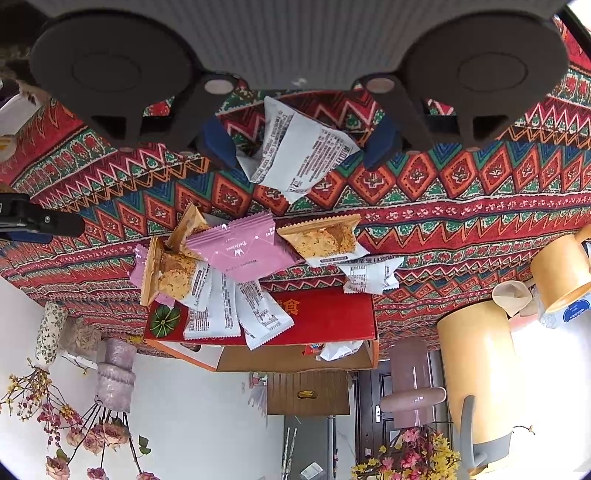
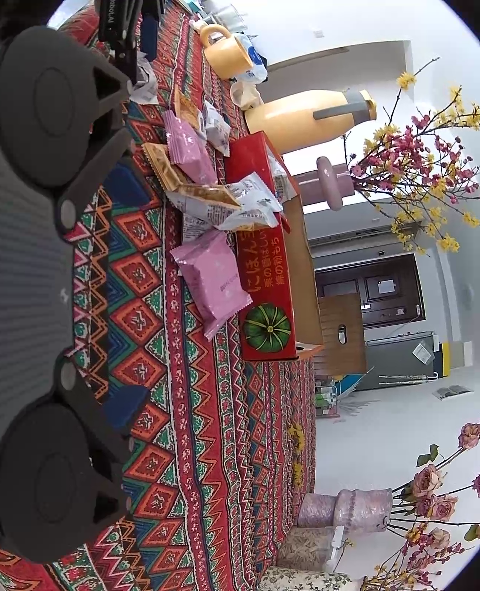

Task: Organize snacks
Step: 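Reach the left gripper to a white packet and the right to a tan bag, then grasp the tan snack bag with the right gripper while the left grasps the white packet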

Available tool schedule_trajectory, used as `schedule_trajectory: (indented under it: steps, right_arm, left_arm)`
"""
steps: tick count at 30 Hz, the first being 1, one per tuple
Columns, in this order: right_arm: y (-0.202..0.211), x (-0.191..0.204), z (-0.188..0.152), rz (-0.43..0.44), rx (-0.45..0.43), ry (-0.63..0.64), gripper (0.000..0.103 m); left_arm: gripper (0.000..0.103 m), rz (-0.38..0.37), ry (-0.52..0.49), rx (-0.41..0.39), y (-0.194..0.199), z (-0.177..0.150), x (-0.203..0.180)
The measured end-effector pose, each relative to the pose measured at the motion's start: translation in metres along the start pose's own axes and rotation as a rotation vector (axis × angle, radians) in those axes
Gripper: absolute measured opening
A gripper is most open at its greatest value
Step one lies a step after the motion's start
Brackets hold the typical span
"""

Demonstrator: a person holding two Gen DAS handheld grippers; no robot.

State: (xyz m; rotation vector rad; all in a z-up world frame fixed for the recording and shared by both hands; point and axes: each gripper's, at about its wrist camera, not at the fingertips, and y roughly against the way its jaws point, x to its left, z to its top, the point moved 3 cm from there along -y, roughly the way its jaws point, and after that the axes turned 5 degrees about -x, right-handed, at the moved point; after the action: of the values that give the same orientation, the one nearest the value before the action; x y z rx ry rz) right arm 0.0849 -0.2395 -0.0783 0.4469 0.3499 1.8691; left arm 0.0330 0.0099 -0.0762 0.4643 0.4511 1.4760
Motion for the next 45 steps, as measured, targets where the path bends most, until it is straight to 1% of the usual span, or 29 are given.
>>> schedule_trajectory:
  steps: [7, 14, 19, 21, 23, 24, 25, 26, 27, 28, 30, 32, 33, 34, 40, 45]
  right_arm:
    - [-0.002, 0.001, 0.0, 0.004, 0.004, 0.002, 0.103]
    - [-0.013, 0.021, 0.009, 0.045, -0.016, 0.053, 0.102]
    - [-0.028, 0.043, 0.023, 0.09, -0.028, 0.092, 0.084]
    - [-0.035, 0.051, 0.028, 0.116, -0.029, 0.098, 0.082]
    - [-0.042, 0.058, 0.033, 0.128, -0.042, 0.106, 0.082]
    - [-0.046, 0.061, 0.035, 0.127, -0.044, 0.113, 0.078]
    - [-0.051, 0.064, 0.038, 0.124, -0.04, 0.121, 0.071]
    - [-0.056, 0.066, 0.04, 0.121, -0.036, 0.123, 0.067]
    - [-0.061, 0.068, 0.042, 0.117, -0.029, 0.122, 0.061]
    - [-0.066, 0.068, 0.043, 0.118, -0.021, 0.12, 0.057]
    - [-0.074, 0.069, 0.043, 0.125, -0.006, 0.114, 0.055]
    - [-0.079, 0.071, 0.041, 0.133, 0.005, 0.115, 0.047]
    - [-0.08, 0.071, 0.04, 0.137, 0.012, 0.114, 0.037]
    - [-0.081, 0.071, 0.039, 0.135, 0.017, 0.112, 0.034]
    - [-0.069, 0.066, 0.042, 0.152, -0.014, 0.091, 0.031]
    - [-0.056, 0.066, 0.048, 0.164, -0.042, 0.099, 0.031]
  left_arm:
    - [0.077, 0.006, 0.004, -0.037, 0.006, 0.007, -0.001]
    - [0.077, 0.028, 0.016, -0.083, 0.012, 0.02, -0.001]
    - [0.077, 0.045, 0.027, -0.097, 0.01, 0.028, 0.0]
    - [0.077, 0.05, 0.029, -0.099, 0.008, 0.032, 0.0]
    - [0.077, 0.053, 0.031, -0.103, 0.006, 0.036, 0.0]
    - [0.077, 0.056, 0.031, -0.106, 0.005, 0.039, 0.001]
    - [0.077, 0.057, 0.032, -0.108, 0.004, 0.041, 0.001]
    - [0.077, 0.058, 0.033, -0.109, 0.003, 0.043, 0.001]
    - [0.077, 0.058, 0.035, -0.11, 0.002, 0.045, 0.001]
    - [0.077, 0.058, 0.038, -0.113, 0.001, 0.047, 0.002]
    - [0.077, 0.062, 0.038, -0.118, -0.001, 0.05, 0.002]
    - [0.077, 0.066, 0.041, -0.12, -0.003, 0.053, 0.002]
    - [0.077, 0.066, 0.044, -0.121, -0.004, 0.054, 0.003]
    - [0.077, 0.065, 0.047, -0.122, -0.005, 0.055, 0.003]
    - [0.077, 0.065, 0.055, -0.129, -0.008, 0.06, 0.005]
    - [0.077, 0.067, 0.062, -0.153, -0.004, 0.067, 0.006]
